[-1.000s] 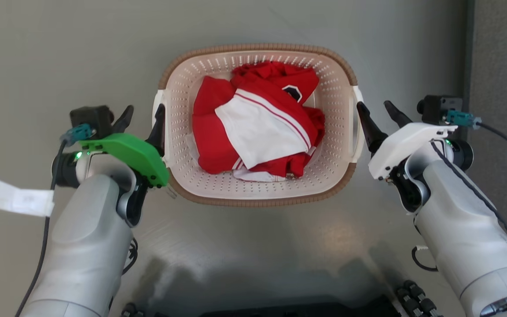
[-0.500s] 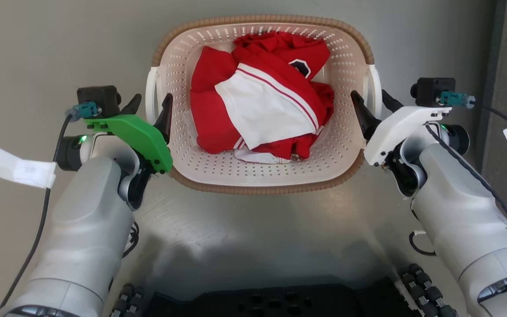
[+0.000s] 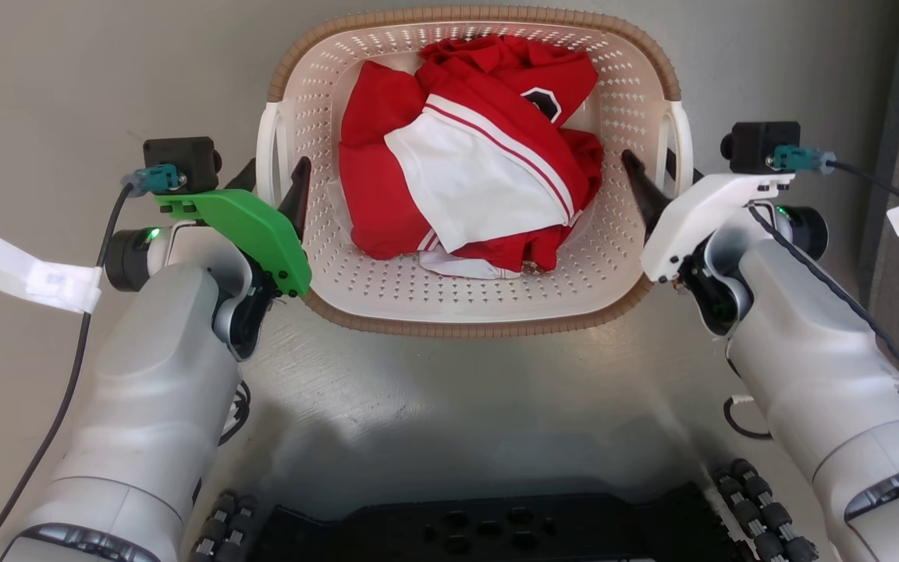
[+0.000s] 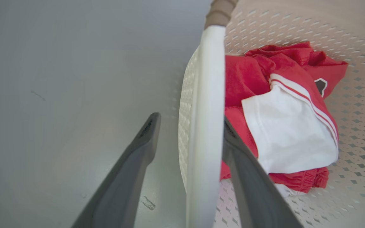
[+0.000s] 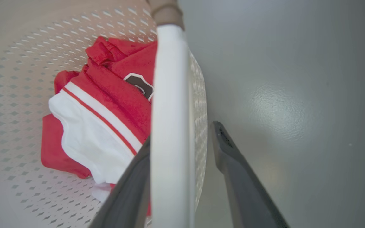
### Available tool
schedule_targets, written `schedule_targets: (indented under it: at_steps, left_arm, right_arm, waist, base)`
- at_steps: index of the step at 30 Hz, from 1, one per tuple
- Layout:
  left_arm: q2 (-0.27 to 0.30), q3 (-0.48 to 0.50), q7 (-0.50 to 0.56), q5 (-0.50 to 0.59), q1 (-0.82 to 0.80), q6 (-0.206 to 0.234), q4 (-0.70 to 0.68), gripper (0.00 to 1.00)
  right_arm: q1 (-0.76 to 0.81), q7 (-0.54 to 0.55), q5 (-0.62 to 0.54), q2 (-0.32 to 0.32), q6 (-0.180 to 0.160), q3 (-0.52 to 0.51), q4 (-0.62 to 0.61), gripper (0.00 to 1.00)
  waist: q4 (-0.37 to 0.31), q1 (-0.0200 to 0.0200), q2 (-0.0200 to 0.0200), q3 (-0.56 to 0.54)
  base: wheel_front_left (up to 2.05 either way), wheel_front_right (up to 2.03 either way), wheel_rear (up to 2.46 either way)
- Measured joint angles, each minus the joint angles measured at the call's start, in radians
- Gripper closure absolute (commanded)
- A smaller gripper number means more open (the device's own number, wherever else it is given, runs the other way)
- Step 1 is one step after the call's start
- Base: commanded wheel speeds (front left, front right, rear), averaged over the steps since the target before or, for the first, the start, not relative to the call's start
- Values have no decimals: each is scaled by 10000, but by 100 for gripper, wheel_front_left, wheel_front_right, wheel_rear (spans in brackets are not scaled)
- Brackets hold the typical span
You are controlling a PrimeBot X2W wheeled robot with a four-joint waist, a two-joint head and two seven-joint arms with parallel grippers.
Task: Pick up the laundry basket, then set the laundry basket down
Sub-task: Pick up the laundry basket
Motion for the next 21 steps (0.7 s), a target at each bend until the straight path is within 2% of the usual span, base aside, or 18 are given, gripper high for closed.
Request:
schedule_targets:
  at_steps: [12, 21]
  left_arm:
    - [-27, -569, 52, -487, -10, -25, 88, 100]
    - [-33, -930, -46, -888, 11, -25, 485, 100]
  right_arm:
    - [-243, -88, 318, 29, -6, 343, 326, 100]
    - [-203, -159, 865, 69, -4, 663, 600, 100]
  waist:
    - [1, 0, 0, -186]
    - [-51, -1, 0, -874]
  base:
    - [0, 0, 0]
    - [0, 0, 0]
